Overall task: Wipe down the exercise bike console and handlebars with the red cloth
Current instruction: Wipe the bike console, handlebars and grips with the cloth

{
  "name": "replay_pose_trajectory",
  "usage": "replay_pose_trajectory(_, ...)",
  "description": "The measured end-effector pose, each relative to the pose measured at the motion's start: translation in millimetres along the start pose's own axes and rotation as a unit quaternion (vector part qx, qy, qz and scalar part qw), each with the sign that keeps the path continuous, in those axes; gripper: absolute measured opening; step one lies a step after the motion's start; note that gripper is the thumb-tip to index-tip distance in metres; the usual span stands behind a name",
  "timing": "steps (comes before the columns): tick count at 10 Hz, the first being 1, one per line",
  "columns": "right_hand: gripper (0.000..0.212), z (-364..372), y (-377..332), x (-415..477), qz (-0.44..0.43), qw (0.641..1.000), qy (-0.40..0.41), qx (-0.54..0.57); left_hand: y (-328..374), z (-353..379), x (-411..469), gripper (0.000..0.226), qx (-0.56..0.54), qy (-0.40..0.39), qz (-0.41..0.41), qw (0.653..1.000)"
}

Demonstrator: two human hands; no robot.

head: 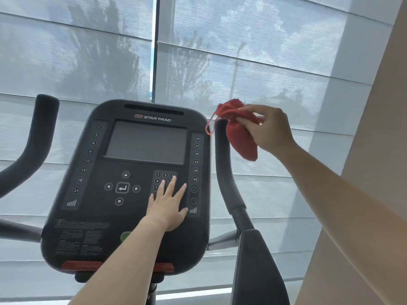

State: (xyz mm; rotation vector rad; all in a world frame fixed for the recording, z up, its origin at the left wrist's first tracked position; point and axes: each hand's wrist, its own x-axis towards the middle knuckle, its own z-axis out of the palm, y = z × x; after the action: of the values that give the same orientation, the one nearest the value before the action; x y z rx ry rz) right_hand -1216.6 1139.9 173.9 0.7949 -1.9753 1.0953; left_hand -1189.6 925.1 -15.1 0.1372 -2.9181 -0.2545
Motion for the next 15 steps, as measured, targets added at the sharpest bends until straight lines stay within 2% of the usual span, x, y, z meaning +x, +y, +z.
replay_pose_trajectory(1, 0.019, 16, -3, 30, 0.006, 1.0, -0.021, -0.02, 0, -1, 0, 0.067, 0.0, -0.003, 0.0, 1.0)
replay_pose_trajectory(2, 0.027, 34, 1, 43, 0.03, 0.985, -0.145, -0.091, 0, -1, -1, 0.067, 0.0, -0.003, 0.001, 1.0)
replay_pose_trajectory(3, 0.025, 40, 6, 44, 0.049, 0.98, -0.176, -0.079, 0, -1, 0, 0.068, 0.004, -0.005, 0.001, 1.0)
replay_pose_trajectory(4, 0.022, 41, 10, 39, 0.039, 0.987, -0.145, -0.058, 0, -1, 1, 0.068, 0.005, -0.006, 0.0, 1.0)
replay_pose_trajectory(6, 0.037, 49, 13, 23, 0.025, 0.996, -0.068, -0.059, 0, -1, 1, 0.067, 0.008, -0.007, 0.0, 1.0)
replay_pose_trajectory(8, 0.043, 45, 13, 19, 0.038, 0.994, -0.082, -0.055, 1, -1, 1, 0.067, 0.004, -0.006, 0.0, 1.0)
replay_pose_trajectory(10, 0.056, 42, 15, 2, 0.05, 0.994, -0.063, -0.08, 1, -1, 0, 0.067, 0.001, -0.006, -0.002, 1.0)
replay_pose_trajectory(12, 0.052, 25, 29, -30, 0.061, 0.987, -0.119, -0.09, 2, -1, -1, 0.068, 0.002, -0.006, -0.002, 1.0)
replay_pose_trajectory(13, 0.055, 21, 36, -27, 0.091, 0.989, -0.108, -0.049, 2, -1, 0, 0.068, 0.001, -0.008, -0.002, 1.0)
replay_pose_trajectory(14, 0.067, 35, 37, -27, 0.101, 0.986, -0.125, -0.032, 2, -1, 1, 0.069, 0.002, -0.008, -0.003, 1.0)
replay_pose_trajectory(15, 0.066, 39, 40, -39, 0.101, 0.983, -0.141, -0.059, 1, 0, 2, 0.068, 0.003, -0.006, -0.003, 1.0)
